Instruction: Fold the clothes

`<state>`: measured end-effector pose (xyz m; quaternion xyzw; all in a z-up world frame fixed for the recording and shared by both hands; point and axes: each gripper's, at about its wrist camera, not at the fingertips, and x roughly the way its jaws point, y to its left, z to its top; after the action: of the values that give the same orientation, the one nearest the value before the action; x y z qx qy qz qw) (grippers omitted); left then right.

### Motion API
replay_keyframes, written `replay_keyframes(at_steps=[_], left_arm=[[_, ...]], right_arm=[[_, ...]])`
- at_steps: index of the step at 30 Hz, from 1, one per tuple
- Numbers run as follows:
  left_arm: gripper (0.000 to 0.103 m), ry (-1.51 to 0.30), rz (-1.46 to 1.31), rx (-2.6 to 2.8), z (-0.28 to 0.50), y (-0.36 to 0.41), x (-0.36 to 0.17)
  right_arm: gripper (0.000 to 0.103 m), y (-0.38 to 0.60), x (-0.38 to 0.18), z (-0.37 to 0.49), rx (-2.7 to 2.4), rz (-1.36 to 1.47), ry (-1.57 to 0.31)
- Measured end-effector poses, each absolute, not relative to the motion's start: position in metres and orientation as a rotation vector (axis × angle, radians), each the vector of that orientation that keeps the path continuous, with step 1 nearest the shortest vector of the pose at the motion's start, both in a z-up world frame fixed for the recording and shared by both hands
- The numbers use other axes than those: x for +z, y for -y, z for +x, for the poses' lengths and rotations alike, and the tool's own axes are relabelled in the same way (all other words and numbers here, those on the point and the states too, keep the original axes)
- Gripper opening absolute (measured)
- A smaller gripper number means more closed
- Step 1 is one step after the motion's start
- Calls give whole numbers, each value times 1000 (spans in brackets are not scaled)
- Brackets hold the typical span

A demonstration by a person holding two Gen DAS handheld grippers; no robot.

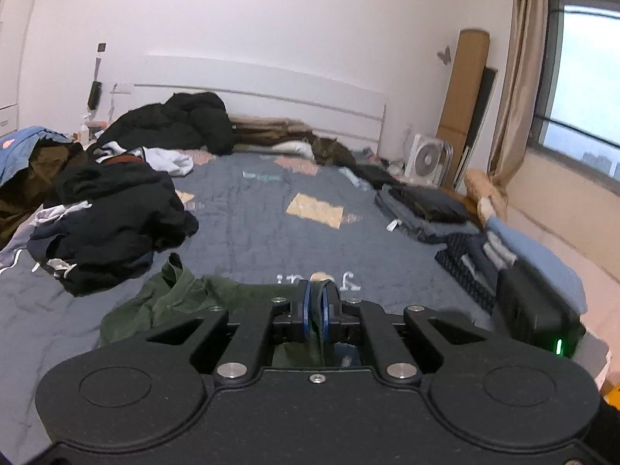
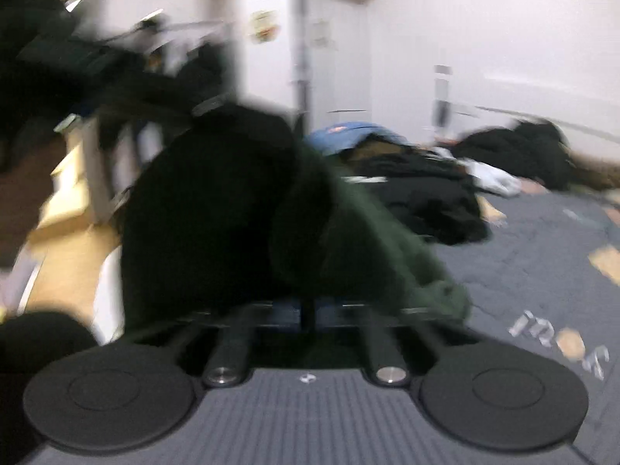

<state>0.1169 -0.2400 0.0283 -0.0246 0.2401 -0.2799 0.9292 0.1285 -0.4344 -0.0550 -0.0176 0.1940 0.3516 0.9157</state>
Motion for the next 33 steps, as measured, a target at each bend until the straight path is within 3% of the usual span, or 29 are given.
replay_keyframes(at_steps=[3, 5, 7, 13, 18, 23, 25, 26, 28, 33], left_arm=[[10, -480, -91, -588, 112, 228, 27], [19, -463, -126, -597, 107, 217, 27], [48, -456, -144, -596, 104, 205, 23], [48, -522, -150, -540, 111, 179, -9], [48, -606, -154, -523, 121, 174, -39], [49, -652, -132, -533, 129, 186, -76], [49, -645, -159, -530, 132, 190, -91], [49, -642, -173, -528, 133, 192, -98], [49, -628, -208, -515, 135, 194, -115], [49, -629, -180, -471, 133, 196, -137]], right_arm=[[5, 464, -53, 146, 638, 130, -375], [5, 493, -51, 161, 581, 260, -358], [5, 521, -54, 171, 512, 346, -335], [5, 621, -81, 192, 242, 661, -262], [5, 687, -122, 202, -20, 729, -281], [14, 698, -153, 221, -116, 587, -570], [25, 695, -155, 222, -117, 491, -670], [27, 694, -152, 214, -116, 447, -680], [43, 690, -142, 203, -124, 361, -685], [49, 681, -120, 181, -233, 142, -677]])
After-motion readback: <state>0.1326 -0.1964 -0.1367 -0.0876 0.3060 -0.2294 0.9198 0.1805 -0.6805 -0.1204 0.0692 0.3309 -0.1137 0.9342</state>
